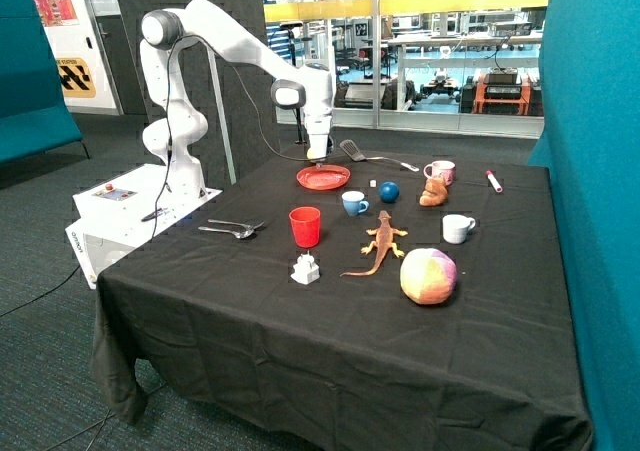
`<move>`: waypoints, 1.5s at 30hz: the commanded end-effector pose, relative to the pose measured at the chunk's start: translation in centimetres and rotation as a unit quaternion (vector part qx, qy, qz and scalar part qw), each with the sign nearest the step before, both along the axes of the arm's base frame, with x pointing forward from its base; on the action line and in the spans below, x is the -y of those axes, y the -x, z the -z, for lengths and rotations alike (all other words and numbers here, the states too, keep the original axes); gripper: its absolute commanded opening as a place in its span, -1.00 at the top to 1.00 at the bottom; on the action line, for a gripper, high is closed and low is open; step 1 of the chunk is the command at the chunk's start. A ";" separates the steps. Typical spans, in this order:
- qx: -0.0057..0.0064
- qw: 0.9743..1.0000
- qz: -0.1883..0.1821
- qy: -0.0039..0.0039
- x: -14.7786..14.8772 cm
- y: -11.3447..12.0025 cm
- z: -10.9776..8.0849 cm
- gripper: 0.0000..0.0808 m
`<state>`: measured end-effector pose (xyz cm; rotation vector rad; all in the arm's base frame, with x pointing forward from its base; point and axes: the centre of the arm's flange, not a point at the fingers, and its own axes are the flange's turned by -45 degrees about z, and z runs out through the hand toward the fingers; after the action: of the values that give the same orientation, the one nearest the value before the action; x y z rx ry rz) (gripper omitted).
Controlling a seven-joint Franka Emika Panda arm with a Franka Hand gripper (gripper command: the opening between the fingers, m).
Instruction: Set the table
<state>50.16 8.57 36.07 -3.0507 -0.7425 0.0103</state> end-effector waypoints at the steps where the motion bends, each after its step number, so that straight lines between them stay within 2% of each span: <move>1: 0.003 1.000 -0.007 0.000 -1.3 0.9 1.2 -0.30; 11: 0.003 1.000 -0.002 0.000 -2.3 -0.1 2.6 -0.36; 18: 0.003 1.000 0.009 0.000 -2.9 -1.6 3.9 -0.34; 32: 0.003 1.000 -0.011 0.000 -4.0 -1.9 5.4 -0.28; 45: 0.003 1.000 -0.011 0.000 -1.5 -2.8 5.7 -0.26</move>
<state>52.48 11.51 30.74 -3.0501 -0.7707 0.0021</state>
